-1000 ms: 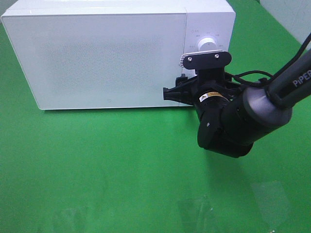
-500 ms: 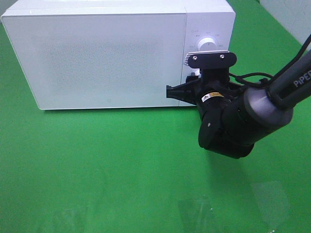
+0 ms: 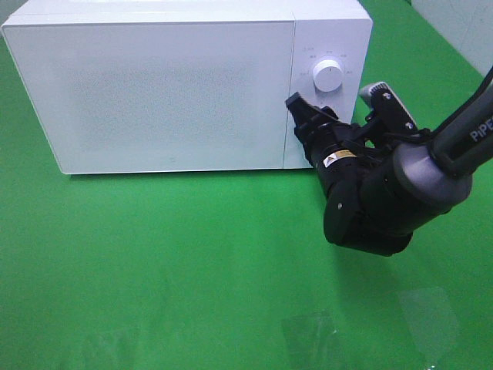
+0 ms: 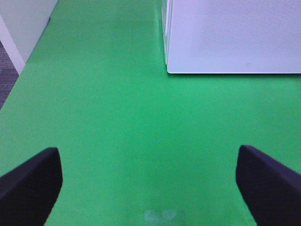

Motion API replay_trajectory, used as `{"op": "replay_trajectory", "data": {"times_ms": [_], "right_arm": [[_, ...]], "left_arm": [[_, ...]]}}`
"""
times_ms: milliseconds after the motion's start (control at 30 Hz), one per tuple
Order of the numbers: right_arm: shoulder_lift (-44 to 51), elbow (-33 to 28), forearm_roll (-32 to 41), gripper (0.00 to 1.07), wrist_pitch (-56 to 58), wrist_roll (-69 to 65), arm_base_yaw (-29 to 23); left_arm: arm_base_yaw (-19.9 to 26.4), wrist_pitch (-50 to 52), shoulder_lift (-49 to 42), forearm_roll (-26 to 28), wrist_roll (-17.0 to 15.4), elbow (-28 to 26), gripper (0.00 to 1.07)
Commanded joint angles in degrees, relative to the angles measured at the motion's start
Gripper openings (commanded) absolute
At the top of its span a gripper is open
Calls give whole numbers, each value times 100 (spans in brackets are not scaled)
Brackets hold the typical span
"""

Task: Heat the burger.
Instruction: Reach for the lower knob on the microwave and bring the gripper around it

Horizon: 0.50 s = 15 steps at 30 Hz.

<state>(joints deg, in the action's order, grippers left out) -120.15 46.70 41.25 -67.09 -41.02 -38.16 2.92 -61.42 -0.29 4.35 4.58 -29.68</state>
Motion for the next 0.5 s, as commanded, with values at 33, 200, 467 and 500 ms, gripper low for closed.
{"op": "replay_trajectory", "data": {"times_ms": [33, 200, 467, 500], "right_arm": [[86, 246, -1215, 0, -814, -1954, -23], [86, 246, -1215, 0, -900, -3272, -23], [86, 246, -1358, 0, -842, -4062, -23], [86, 246, -1358, 0, -842, -4062, -23]], "left_arm": [[17, 23, -92, 17, -6, 6, 94], [17, 23, -92, 17, -6, 6, 94], [17, 23, -92, 17, -6, 6, 94], [17, 23, -92, 17, -6, 6, 94]]}}
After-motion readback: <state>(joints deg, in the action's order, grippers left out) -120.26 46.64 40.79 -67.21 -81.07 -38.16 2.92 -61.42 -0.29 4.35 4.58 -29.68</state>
